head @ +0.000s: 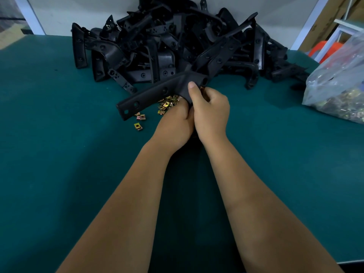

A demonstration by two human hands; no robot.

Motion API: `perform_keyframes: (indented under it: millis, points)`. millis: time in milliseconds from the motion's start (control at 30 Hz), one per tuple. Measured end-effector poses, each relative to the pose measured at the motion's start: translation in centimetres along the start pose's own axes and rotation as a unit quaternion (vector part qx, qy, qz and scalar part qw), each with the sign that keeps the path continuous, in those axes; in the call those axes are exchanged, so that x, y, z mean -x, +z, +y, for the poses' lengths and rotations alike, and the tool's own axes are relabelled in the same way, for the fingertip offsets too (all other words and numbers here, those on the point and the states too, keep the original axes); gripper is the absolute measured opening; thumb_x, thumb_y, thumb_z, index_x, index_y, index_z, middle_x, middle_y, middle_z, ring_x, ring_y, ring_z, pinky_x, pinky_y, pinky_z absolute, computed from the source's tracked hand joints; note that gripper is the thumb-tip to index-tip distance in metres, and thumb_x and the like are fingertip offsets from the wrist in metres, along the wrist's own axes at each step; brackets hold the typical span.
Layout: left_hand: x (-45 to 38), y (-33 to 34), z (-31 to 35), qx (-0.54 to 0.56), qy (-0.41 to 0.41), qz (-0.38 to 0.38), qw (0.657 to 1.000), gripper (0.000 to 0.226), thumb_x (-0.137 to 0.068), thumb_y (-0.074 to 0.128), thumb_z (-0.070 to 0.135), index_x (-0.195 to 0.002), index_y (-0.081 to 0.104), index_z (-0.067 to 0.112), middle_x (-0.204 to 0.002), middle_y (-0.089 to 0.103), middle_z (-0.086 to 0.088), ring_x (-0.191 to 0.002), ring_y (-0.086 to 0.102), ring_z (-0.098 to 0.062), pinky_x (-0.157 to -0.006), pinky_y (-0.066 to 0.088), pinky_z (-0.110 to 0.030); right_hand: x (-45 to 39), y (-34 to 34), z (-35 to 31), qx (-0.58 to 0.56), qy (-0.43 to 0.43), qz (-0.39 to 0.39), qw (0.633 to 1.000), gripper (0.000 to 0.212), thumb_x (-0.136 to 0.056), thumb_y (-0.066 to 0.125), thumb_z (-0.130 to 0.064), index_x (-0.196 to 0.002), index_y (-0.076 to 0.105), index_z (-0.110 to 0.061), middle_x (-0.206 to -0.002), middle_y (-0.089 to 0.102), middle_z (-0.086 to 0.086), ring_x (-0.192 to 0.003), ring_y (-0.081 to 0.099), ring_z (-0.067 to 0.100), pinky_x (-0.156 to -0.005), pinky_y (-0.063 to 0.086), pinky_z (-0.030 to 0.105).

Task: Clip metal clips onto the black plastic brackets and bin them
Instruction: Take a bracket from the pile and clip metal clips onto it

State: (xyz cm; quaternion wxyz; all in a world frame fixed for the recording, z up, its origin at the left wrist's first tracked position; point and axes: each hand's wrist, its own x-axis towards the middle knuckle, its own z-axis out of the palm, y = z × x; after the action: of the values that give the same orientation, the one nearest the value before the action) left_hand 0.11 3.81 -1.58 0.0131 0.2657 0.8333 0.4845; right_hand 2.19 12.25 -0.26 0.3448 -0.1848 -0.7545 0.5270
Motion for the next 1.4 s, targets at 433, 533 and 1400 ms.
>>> perform_keyframes:
  millis: [433,533,1400]
  points:
    - [0.0,-0.5,0.8,0.112,0.014,0.209,0.971,0.025,-0.101,0.046,0.029,-0.078,0.05,0.02,-0.068,0.053,0.011,-0.06,0.05,0.003,-0.058,0.04,-0.02,1.1,0.9,-0.4,-0.092,-0.029,-0.053,0.994,0.023,-0.102,0.045,-0.028,-0.096,0.067,-0.024,-0.103,0.065,-0.001,-0.101,0.059,0.013,-0.093,0.046,0.032]
    - [-0.5,-1.7,0.5,0.199,-0.013,0.336,0.92,0.024,-0.097,0.041,0.034,-0.088,0.053,0.015,-0.074,0.058,0.003,-0.068,0.053,-0.011,-0.069,0.045,-0.031,1.2,1.3,-0.1,0.069,-0.116,-0.106,0.985,0.029,-0.101,0.046,-0.013,-0.122,0.065,-0.007,-0.117,0.062,0.009,-0.11,0.057,0.024,-0.094,0.044,0.034]
    - [-1.9,-1.7,-0.9,0.33,-0.19,0.34,0.86,0.027,-0.102,0.046,0.029,-0.077,0.051,0.02,-0.064,0.048,0.005,-0.054,0.042,-0.007,-0.054,0.037,-0.021,1.4,3.3,0.3,0.163,-0.081,-0.187,0.965,0.008,-0.087,0.062,-0.009,-0.095,0.061,-0.008,-0.091,0.064,0.004,-0.086,0.059,0.025,-0.072,0.048,0.037]
